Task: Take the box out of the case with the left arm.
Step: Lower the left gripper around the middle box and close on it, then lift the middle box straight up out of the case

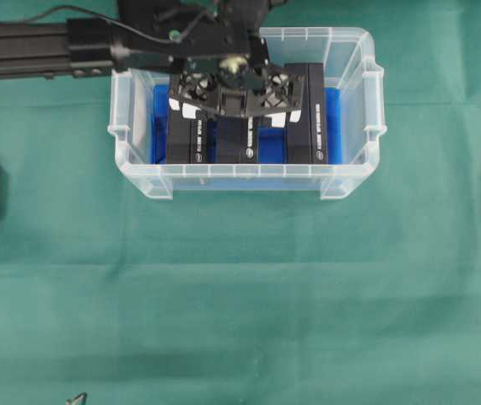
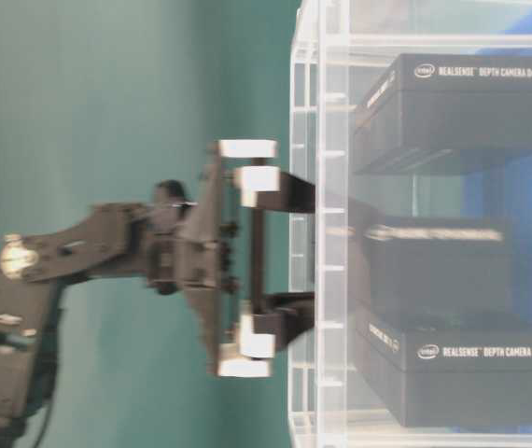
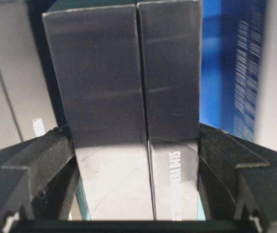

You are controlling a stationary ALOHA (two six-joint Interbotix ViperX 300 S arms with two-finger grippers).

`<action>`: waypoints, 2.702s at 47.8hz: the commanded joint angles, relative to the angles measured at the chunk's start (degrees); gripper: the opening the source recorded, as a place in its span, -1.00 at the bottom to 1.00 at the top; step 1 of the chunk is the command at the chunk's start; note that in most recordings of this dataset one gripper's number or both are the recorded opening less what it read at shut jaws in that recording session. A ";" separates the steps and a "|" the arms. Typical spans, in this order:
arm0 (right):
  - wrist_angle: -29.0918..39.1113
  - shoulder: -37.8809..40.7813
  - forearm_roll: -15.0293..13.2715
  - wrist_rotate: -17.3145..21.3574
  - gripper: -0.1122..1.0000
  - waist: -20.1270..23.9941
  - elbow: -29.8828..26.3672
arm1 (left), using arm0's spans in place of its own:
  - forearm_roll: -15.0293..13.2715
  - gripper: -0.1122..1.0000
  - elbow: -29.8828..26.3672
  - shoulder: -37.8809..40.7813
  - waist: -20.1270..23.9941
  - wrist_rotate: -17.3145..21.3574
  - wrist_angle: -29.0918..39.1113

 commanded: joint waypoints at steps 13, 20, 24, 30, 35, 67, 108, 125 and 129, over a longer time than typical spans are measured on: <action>-0.26 -0.09 -0.09 0.00 -0.80 -0.09 -0.62 | -0.09 0.32 -14.06 -3.87 0.18 0.53 10.37; -0.26 -0.09 -0.18 0.00 -0.80 -0.09 -0.62 | 0.09 0.32 -19.34 -3.87 0.18 0.53 13.27; -0.18 -0.09 -0.53 0.00 -0.80 -0.09 -0.62 | 0.18 0.32 -21.97 -3.87 0.18 0.53 14.77; -0.18 -0.09 -0.79 0.00 -0.80 -0.09 -0.62 | 0.26 0.32 -24.87 -3.87 0.26 0.53 17.49; -0.26 -0.09 -1.14 0.00 -0.80 -0.09 -0.62 | 0.35 0.32 -25.93 -3.87 0.35 0.53 18.46; -0.18 -0.09 -1.93 0.00 -0.80 -0.09 -0.62 | 0.35 0.32 -25.31 -4.13 0.62 0.44 18.72; 0.00 -0.18 -1.85 0.00 -0.80 0.00 -0.62 | 0.26 0.32 -23.99 -4.66 0.70 0.18 18.72; 0.09 -0.26 -1.85 0.09 -0.80 -0.09 -0.62 | 0.26 0.32 -22.94 -5.19 0.62 -0.09 18.63; 0.09 -0.26 -1.85 0.00 -0.80 -0.09 -0.62 | 0.35 0.32 -22.94 -5.19 0.62 -0.09 18.63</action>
